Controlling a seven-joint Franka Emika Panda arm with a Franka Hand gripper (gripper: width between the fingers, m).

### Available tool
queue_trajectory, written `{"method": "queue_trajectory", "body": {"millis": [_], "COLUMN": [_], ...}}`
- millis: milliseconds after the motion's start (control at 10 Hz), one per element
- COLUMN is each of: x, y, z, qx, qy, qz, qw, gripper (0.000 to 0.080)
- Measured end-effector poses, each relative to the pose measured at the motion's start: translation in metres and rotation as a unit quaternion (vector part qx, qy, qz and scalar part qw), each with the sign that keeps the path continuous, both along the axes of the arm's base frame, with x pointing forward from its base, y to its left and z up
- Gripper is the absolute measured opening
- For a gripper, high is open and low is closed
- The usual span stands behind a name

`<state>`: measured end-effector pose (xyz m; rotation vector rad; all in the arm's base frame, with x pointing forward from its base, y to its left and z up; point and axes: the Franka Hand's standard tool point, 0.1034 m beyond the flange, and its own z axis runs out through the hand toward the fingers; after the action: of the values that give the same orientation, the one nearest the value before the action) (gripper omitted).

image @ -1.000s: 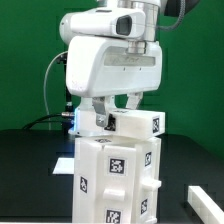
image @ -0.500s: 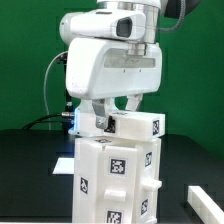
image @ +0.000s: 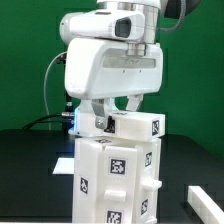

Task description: Assemble cabinet

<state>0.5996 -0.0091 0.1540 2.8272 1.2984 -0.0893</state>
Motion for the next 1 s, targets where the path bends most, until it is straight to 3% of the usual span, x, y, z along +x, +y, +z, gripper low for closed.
{"method": "queue_trajectory", "body": {"millis": [200,500,1000], "x": [-0.0004,-0.0018,-0.0025], "y": [0.0006,0.0019,0.0048], "z": [-0.0002,-0.0006,-0.0013], "qx": [-0.002,-0.001,0.000], "qy": [-0.004,-0.012,-0.016], "qz": [-0.096,-0.247,-0.466], "qw": [0.995,0.969,0.885], "gripper": [0.0554,0.0554,0.0554]}}
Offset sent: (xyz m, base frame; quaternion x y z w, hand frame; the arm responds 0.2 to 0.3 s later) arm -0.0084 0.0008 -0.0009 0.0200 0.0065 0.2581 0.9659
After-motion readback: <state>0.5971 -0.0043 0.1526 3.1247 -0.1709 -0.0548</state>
